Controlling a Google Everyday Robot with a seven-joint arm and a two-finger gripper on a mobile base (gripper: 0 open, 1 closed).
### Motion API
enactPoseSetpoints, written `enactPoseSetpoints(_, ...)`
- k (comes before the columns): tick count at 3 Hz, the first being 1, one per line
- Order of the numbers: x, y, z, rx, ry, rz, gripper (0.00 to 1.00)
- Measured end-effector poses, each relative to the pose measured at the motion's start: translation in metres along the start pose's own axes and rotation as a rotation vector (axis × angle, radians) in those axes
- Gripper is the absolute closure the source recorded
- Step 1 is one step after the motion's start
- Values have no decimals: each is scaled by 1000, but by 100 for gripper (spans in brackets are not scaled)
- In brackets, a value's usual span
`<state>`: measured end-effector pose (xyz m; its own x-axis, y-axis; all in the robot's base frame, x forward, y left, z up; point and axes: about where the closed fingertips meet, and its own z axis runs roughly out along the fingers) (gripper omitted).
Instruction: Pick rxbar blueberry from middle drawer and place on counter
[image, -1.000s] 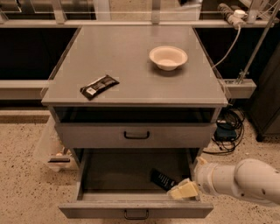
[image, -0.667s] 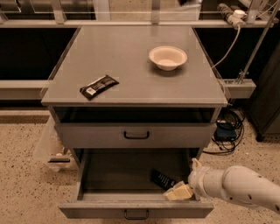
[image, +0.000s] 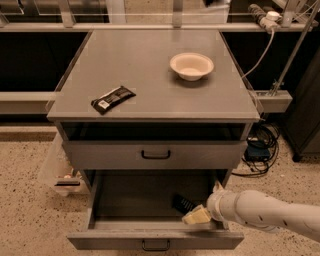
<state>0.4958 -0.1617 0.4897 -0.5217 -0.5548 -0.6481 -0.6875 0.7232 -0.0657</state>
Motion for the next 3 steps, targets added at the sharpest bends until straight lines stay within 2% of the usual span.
enactPoseSetpoints(1,16,-6,5,10,-3,44,0)
enactPoseSetpoints(2,22,-10,28,-5,-28,56,0)
enactPoseSetpoints(3,18,-13,58,-30,-48,39,0)
